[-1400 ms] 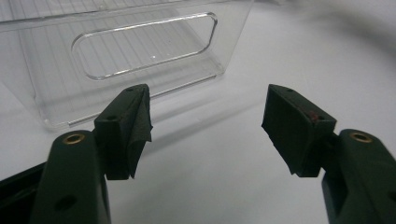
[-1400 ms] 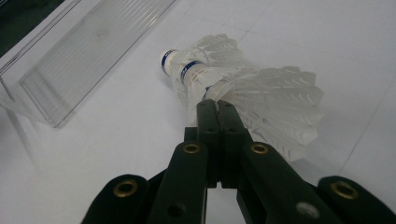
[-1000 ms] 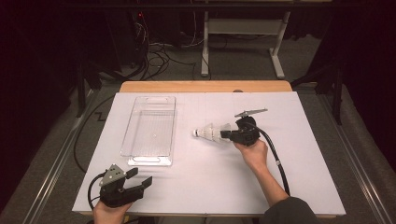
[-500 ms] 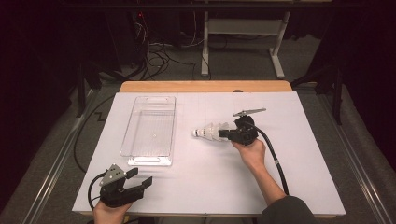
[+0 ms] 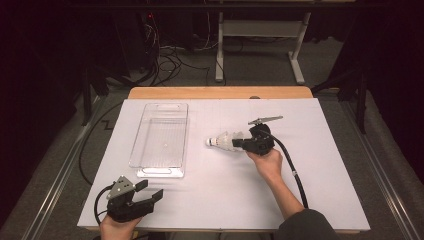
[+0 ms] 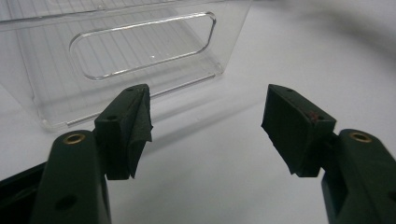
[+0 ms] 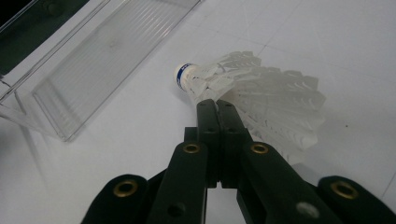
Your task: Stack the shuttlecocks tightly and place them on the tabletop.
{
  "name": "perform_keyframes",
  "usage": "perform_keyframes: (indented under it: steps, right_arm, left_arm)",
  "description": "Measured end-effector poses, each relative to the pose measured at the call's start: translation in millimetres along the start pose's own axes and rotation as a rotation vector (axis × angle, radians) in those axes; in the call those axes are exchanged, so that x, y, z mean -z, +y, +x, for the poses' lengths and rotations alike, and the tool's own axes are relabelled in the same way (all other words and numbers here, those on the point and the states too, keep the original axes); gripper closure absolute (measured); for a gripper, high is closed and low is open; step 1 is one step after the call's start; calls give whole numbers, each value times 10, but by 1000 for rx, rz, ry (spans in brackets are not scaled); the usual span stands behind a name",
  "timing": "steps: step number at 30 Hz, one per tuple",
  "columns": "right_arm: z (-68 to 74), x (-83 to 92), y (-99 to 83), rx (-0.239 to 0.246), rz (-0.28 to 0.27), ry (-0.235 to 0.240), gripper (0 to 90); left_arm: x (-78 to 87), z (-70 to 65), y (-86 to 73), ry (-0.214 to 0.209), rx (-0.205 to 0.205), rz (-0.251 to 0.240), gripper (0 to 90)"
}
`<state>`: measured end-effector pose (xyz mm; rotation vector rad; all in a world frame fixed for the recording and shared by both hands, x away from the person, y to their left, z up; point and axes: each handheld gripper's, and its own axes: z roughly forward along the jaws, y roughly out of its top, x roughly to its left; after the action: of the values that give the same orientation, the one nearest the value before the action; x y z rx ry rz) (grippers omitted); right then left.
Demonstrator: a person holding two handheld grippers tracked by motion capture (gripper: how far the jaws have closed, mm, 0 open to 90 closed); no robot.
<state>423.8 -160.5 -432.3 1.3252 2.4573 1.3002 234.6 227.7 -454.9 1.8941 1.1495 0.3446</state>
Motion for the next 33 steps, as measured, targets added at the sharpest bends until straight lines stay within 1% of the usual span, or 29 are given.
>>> perform_keyframes:
  steps: [7,13,19,21,26,27,28,29,30,31,32,33]
  right_arm:
    - [-23,-12,-7,0,21,-20,900]
    - [-27,-15,-10,-1,20,-27,900]
    - [-23,-13,-9,9,21,-37,893]
    - [-21,-13,-13,5,26,-45,852]
    - [-36,-8,-13,-10,27,-43,753]
    - [-36,-8,-13,-10,27,-43,753]
    - [-45,-7,-12,-12,25,-44,715]
    - [-45,-7,-12,-12,25,-44,715]
    - [-61,-11,-14,-23,28,-47,678]
    - [-61,-11,-14,-23,28,-47,678]
    - [-77,-17,-18,-32,36,-54,642]
    - [-77,-17,-18,-32,36,-54,642]
  left_arm:
    - [-3,1,1,-1,-1,3,335]
    - [-1,1,1,-2,-1,4,335]
    - [-1,3,0,-1,-1,1,335]
    - [3,5,0,-3,-2,-3,335]
    - [1,1,2,-3,-6,-2,335]
    - [1,1,2,-3,-6,-2,334]
    - [1,2,2,-3,-5,-2,334]
    - [0,5,2,-4,-5,-3,334]
    - [0,10,3,-6,-2,-4,334]
    - [0,10,3,-6,-2,-4,334]
    - [-1,15,3,-8,0,-4,334]
    - [-1,15,3,-8,0,-4,334]
